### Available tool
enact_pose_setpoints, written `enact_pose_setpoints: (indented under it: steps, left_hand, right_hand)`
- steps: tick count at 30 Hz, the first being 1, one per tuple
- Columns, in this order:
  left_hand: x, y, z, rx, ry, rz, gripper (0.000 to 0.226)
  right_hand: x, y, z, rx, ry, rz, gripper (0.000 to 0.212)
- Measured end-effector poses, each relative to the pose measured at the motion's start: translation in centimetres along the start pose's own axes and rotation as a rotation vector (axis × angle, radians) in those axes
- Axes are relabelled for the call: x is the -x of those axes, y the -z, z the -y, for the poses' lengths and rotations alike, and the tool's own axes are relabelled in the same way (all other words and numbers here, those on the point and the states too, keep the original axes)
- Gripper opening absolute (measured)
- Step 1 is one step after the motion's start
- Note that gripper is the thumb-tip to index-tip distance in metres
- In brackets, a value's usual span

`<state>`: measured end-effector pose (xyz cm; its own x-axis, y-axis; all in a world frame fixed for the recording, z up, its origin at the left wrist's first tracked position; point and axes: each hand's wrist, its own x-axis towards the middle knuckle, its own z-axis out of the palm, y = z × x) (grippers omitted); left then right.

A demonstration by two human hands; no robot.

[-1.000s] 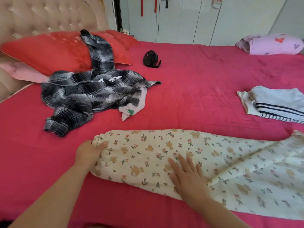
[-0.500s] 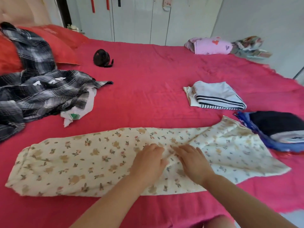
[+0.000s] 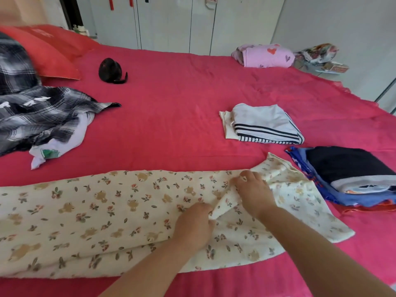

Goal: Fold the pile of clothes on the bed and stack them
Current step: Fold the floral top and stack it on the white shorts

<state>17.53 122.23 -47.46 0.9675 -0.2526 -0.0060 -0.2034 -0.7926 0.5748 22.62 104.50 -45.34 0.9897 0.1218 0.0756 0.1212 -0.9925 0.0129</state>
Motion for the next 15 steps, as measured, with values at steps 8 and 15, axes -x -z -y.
enact_pose_setpoints:
  steps: [8,15]
  left_hand:
    - [1.9,0.5,0.4,-0.017,-0.301,-0.065,0.034]
    - [3.1,0.1,-0.6,-0.133,-0.383,0.345,0.023]
  right_hand:
    - [4.9,4.4,-4.5,-0.060,0.211,-0.339,0.015]
    - [11.6,1.5,-7.2,-0.190,0.050,0.240,0.006]
